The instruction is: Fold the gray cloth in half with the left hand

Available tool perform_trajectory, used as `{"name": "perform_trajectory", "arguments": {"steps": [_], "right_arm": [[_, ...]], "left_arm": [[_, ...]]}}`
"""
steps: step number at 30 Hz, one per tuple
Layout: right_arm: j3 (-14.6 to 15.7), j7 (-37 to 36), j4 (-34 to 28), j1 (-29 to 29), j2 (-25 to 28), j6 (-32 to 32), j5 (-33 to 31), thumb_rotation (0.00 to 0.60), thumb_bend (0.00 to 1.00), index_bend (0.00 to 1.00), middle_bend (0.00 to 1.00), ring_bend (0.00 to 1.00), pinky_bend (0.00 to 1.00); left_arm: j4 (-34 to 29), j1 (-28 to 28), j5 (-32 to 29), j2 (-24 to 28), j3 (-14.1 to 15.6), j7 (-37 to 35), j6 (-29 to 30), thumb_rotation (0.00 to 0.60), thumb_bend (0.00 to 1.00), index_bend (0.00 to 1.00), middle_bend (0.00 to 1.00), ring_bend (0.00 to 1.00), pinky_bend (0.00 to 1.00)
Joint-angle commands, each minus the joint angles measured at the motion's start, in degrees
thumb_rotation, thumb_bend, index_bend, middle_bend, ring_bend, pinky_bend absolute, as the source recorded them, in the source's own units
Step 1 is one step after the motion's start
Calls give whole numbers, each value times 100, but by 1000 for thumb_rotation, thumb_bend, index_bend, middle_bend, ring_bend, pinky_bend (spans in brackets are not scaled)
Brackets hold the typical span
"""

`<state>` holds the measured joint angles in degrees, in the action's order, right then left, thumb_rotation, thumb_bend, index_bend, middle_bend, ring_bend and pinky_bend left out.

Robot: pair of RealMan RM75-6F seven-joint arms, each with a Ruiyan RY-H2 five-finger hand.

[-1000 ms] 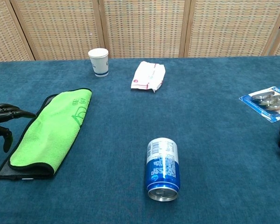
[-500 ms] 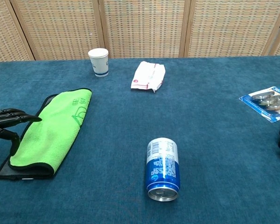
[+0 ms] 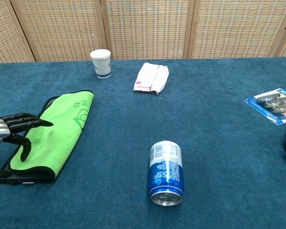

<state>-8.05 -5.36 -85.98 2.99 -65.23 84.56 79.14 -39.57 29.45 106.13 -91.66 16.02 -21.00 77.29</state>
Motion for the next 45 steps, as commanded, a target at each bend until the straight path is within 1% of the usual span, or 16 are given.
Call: {"name": "perform_trajectory", "arguments": {"steps": [1,5,8,20,39,40,42,43,44,45], "right_arm": [[-2,1,4,3,0,-5,-4,600,0,0,0,0,0],[0,7,5,5,-4,-11,-6,600,0,0,0,0,0],[1,5,7,5,-5,-12,-7,600,0,0,0,0,0],[7,9,12,10,-9,-27,-10,600,0,0,0,0,0],[19,-7,-2,0,2,-9,16,600,0,0,0,0,0],[21,-3,-2,2,0,-9,21,600,0,0,0,0,0],[24,-3,-1,2,-2,-8,26,600,0,0,0,0,0],[25,-5,-1,1,-2,-5,28,600,0,0,0,0,0],[21,-10,-5,-2,1,4,28,600,0,0,0,0,0],[21,-13,-8,-5,4,8,28,600,0,0,0,0,0]], "left_arm": [[8,10,4,-14,-9,-8,-14,600,273,511,0,0,0],[12,21,12,-26,-16,-33,-23,600,371,514,0,0,0],[17,31,20,-37,-17,-41,-35,600,403,520,0,0,0],[9,36,36,-44,-31,-64,-7,600,418,602,0,0,0],[-314,15,65,141,20,252,-145,600,419,602,0,0,0],[-319,14,55,146,12,267,-153,600,419,590,0,0,0],[-323,10,48,154,8,295,-172,600,419,507,0,0,0],[-325,10,46,162,11,313,-189,600,419,398,0,0,0],[-333,11,58,179,28,320,-207,600,419,256,0,0,0],[-340,12,65,189,37,320,-211,600,419,164,0,0,0]]}}
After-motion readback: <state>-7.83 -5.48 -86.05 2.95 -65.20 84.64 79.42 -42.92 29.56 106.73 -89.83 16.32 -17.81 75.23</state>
